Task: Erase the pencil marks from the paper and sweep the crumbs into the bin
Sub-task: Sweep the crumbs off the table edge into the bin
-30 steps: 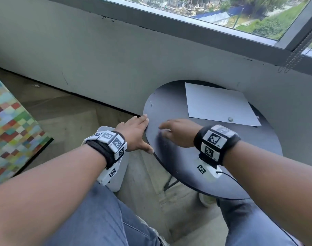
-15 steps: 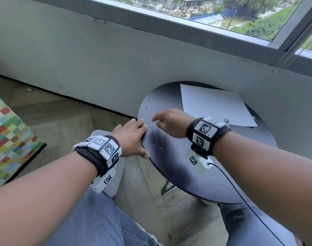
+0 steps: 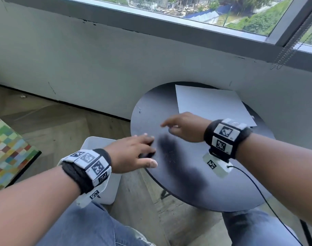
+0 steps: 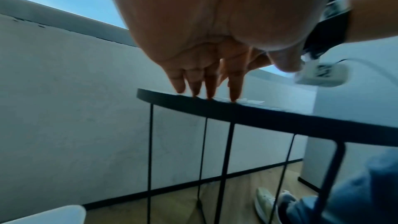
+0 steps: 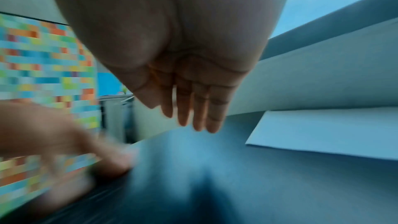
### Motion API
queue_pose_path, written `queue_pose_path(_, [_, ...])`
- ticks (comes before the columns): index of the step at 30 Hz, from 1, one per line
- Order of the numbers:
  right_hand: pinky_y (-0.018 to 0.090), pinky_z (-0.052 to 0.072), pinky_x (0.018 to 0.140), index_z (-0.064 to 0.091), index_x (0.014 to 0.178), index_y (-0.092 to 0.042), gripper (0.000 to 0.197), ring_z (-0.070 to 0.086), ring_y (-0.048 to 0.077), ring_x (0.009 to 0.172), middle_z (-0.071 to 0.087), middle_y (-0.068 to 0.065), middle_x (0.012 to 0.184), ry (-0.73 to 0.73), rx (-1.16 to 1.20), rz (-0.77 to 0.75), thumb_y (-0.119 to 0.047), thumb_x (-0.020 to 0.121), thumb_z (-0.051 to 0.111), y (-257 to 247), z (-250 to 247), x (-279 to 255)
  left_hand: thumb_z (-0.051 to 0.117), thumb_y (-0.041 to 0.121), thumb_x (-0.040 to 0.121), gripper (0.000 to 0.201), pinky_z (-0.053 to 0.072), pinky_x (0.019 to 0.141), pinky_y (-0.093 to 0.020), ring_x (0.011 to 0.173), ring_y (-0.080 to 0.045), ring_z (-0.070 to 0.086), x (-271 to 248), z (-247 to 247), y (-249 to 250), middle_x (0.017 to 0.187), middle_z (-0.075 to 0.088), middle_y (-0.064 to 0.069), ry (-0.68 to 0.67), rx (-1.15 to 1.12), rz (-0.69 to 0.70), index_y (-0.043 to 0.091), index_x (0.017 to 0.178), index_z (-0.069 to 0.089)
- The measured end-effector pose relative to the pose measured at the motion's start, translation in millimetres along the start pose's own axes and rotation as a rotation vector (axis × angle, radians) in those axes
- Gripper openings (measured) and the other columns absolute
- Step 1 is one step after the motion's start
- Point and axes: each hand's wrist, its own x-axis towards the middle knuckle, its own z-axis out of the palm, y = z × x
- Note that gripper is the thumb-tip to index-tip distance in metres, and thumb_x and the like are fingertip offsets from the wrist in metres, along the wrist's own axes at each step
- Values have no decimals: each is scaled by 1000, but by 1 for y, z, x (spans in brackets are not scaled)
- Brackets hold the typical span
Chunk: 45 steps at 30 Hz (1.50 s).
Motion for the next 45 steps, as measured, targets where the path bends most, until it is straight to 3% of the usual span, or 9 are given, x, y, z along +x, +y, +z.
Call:
queue_pose_path(4, [38,39,110,59,127,-8,39,49,33,129,54,11,136,-41,-42,174,-12,93,42,11,18,28,39,74,89,64,34,115,-31,137,-7,48,7,-9,7,145,58,15,216,-77,45,35,131,67])
queue_pose_path(8, [44,39,109,57,127,-7,36,46,33,131,48,13,140,-153,-112,-11,-18,95,43,-20,41,-7,43,61,101,79,7,128,-35,159,-15,0,33,-21,-7,173,1,-1,140,13,-152,23,164,16])
queue_pose_path(11, [34,43,104,67,124,-16,32,57,26,120,65,5,131,-158,-23,-107,-23,100,46,-27,23,-38,22,80,88,98,3,128,-39,159,-20,-6,36,-14,2,173,-6,-6,7,98,-153,18,164,12])
queue_pose_path(16, [30,38,111,59,139,-22,38,54,13,130,62,-5,139,281,341,305,-27,101,53,18,-19,-82,23,93,78,99,15,124,-29,156,-10,13,13,-1,21,168,24,11,34,-59,73,31,153,44])
queue_pose_path(21, [29,28,114,40,153,-20,55,38,10,143,40,-5,157,496,807,642,-40,102,51,31,22,-164,63,83,73,126,-1,127,-43,156,-13,-20,-1,8,-4,170,-18,7,76,92,-134,29,163,-5])
queue_pose_path(28, [57,0,123,19,158,-10,85,1,26,155,8,8,168,272,346,1005,-69,96,18,-10,139,-176,68,80,70,127,8,127,-47,157,-11,-10,-2,20,-5,172,-9,8,141,82,-232,25,164,4])
queue_pose_path(38, [54,-18,119,-8,160,-17,86,-28,25,150,-23,8,166,149,354,701,-71,95,9,-119,143,-98,70,78,71,124,13,126,-46,158,-11,-6,-4,18,-3,172,-4,7,164,82,-242,24,164,9])
queue_pose_path(42, [39,-9,125,-4,161,-14,78,-15,14,154,-11,2,169,398,725,470,-56,104,29,-124,113,-72,65,81,73,122,13,125,-47,158,-11,-5,-6,18,-3,172,-4,7,173,98,-239,25,164,8])
queue_pose_path(45, [40,-5,125,1,161,-13,76,-9,15,155,-6,0,169,515,690,636,-53,104,32,-72,104,-99,68,83,68,127,13,125,-49,158,-11,-6,-4,20,-6,172,-3,8,173,97,-234,27,164,8])
